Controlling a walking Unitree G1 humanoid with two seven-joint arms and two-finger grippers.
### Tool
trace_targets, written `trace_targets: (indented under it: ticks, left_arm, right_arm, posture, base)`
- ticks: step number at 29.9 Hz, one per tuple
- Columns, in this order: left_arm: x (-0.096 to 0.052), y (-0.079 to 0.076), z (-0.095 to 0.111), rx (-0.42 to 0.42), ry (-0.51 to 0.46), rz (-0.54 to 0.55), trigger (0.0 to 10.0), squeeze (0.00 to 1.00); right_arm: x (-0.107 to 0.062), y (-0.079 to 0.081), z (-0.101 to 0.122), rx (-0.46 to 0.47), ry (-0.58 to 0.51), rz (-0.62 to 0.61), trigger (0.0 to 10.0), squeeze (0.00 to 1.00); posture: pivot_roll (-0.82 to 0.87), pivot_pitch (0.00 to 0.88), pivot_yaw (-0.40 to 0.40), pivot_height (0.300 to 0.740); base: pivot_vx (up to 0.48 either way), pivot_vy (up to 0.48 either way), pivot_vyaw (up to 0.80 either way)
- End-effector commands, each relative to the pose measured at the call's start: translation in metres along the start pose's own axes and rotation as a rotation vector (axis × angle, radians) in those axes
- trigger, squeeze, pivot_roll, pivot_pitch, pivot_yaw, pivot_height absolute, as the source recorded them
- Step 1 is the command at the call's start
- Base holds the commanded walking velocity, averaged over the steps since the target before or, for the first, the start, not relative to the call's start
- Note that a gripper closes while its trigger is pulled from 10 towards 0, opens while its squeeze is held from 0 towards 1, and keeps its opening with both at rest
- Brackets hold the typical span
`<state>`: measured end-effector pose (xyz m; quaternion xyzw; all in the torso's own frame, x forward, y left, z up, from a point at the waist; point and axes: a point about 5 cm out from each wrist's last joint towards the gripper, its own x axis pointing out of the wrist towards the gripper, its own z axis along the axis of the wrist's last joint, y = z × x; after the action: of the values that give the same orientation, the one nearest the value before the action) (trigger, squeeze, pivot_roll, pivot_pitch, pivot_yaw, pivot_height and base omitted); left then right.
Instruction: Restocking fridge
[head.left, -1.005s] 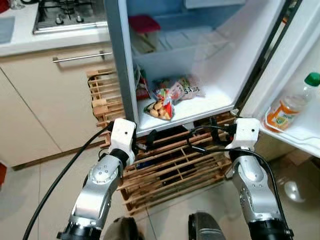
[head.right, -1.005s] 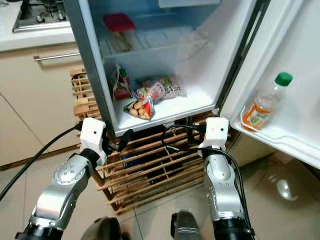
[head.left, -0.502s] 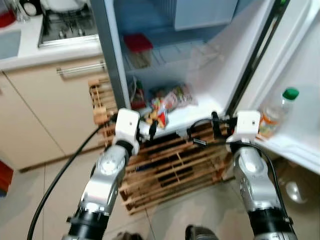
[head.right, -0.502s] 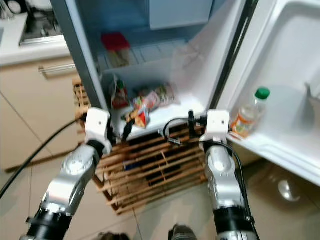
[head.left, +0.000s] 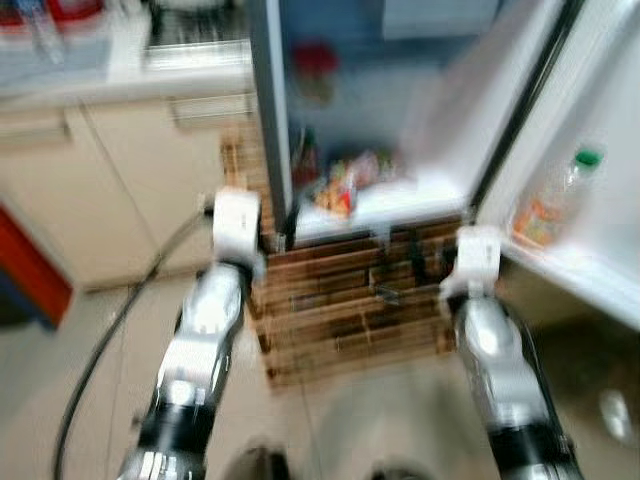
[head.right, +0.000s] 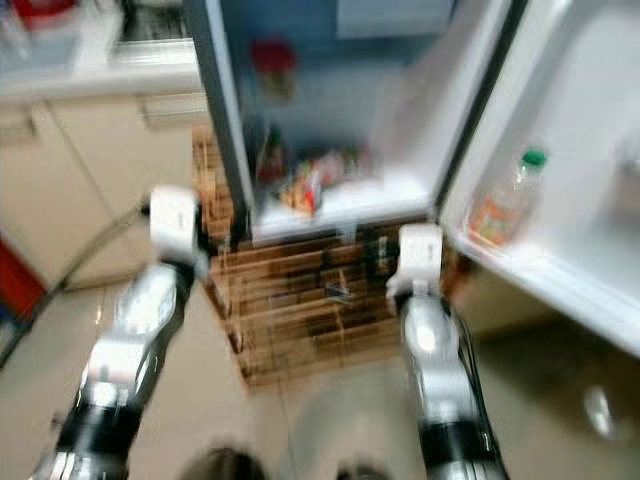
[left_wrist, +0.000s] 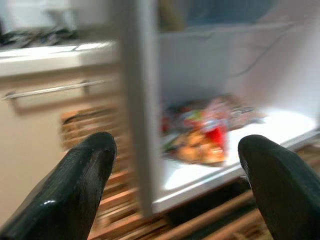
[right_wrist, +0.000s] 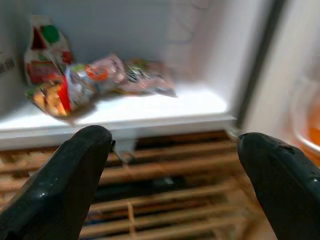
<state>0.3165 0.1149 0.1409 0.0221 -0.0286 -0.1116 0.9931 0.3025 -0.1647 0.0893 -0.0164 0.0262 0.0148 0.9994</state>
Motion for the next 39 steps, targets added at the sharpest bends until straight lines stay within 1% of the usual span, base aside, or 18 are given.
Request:
trace_targets:
  ticks: [1,5,11,14,17,22,24,30,31,32,33,34,36,37,38,39]
  left_arm:
    - [0.000,0.000,-0.001,0.001,0.001,0.000,10.0,0.00]
    - [-0.001,-0.002,-0.004,0.009,0.001,-0.015,10.0,0.00]
    - [-0.003,-0.005,-0.009,0.011,0.015,-0.025,10.0,0.00]
    - [-0.004,-0.005,-0.011,0.009,0.021,-0.020,10.0,0.00]
    - [-0.006,0.000,-0.016,0.004,0.041,-0.003,10.0,0.00]
    - [-0.011,0.004,-0.021,0.008,0.057,0.000,10.0,0.00]
    - [-0.013,0.007,-0.026,0.001,0.074,0.009,10.0,0.00]
    - [-0.017,0.012,-0.039,0.030,0.101,0.022,10.0,0.00]
    - [-0.022,0.011,-0.053,0.064,0.141,0.004,10.0,0.00]
    - [-0.025,0.011,-0.058,0.064,0.158,-0.001,10.0,0.00]
    - [-0.028,0.011,-0.063,0.068,0.174,-0.004,10.0,0.00]
    - [-0.029,0.011,-0.066,0.069,0.182,-0.004,10.0,0.00]
    - [-0.032,0.011,-0.070,0.068,0.190,-0.010,10.0,0.00]
    - [-0.034,0.012,-0.073,0.065,0.194,-0.017,10.0,0.00]
    - [-0.036,0.012,-0.074,0.064,0.198,-0.021,10.0,0.00]
    - [-0.038,0.013,-0.078,0.062,0.202,-0.024,10.0,0.00]
  right_arm:
    - [0.000,0.001,0.001,-0.007,-0.008,0.003,10.0,0.13]
    - [-0.001,-0.001,-0.002,-0.014,-0.001,0.005,10.0,0.13]
    - [-0.005,-0.004,-0.008,-0.030,0.023,0.009,10.0,0.13]
    - [-0.007,-0.005,-0.011,-0.033,0.032,0.012,10.0,0.12]
    - [-0.010,-0.005,-0.016,-0.050,0.046,0.019,10.0,0.12]
    - [-0.015,-0.008,-0.022,-0.062,0.062,0.019,10.0,0.11]
    - [-0.017,-0.010,-0.025,-0.070,0.072,0.019,10.0,0.11]
    - [-0.024,-0.017,-0.036,-0.100,0.120,0.035,10.0,0.11]
    - [-0.031,-0.023,-0.045,-0.121,0.157,0.049,10.0,0.11]
    - [-0.035,-0.026,-0.051,-0.130,0.191,0.059,10.0,0.11]
    - [-0.041,-0.029,-0.062,-0.138,0.248,0.078,10.0,0.11]
    - [-0.045,-0.031,-0.069,-0.142,0.287,0.090,10.0,0.11]
    - [-0.055,-0.042,-0.082,-0.153,0.347,0.067,10.0,0.11]
    - [-0.067,-0.052,-0.101,-0.148,0.456,0.044,10.0,0.11]
    - [-0.078,-0.059,-0.114,-0.143,0.535,0.028,10.0,0.11]
    - [-0.097,-0.068,-0.137,-0.117,0.687,0.022,10.0,0.11]
  posture:
    - [-0.22,0.000,0.038,0.740]
    - [-0.22,0.000,0.036,0.740]
    - [-0.23,0.000,0.047,0.740]
    - [-0.23,0.000,0.047,0.740]
    - [-0.22,0.000,0.054,0.740]
    - [-0.22,0.000,0.056,0.740]
    - [-0.22,0.000,0.056,0.740]
    - [-0.22,0.000,0.049,0.740]
    - [-0.23,0.000,0.048,0.740]
    - [-0.23,0.000,0.047,0.740]
    - [-0.23,0.000,0.047,0.740]
    - [-0.24,0.000,0.047,0.740]
    - [-0.23,0.000,0.044,0.740]
    - [-0.23,0.000,0.044,0.740]
    - [-0.23,0.000,0.044,0.740]
    - [-0.23,0.000,0.044,0.740]
  base:
    - [0.000,0.000,0.66]
    - [0.000,0.000,0.64]
    - [0.000,-0.480,0.58]
    - [0.000,-0.480,0.50]
    - [0.000,-0.480,0.50]
    - [0.000,-0.480,0.00]
    - [0.000,-0.349,0.00]
    - [0.000,0.000,0.00]
    - [0.000,0.000,0.00]
    - [0.000,0.000,0.00]
    - [0.000,0.000,0.00]
    - [0.000,0.000,0.00]
    - [0.000,0.000,0.00]
    - [0.000,0.000,0.00]
    - [0.000,0.000,0.00]
    - [0.000,0.000,0.00]
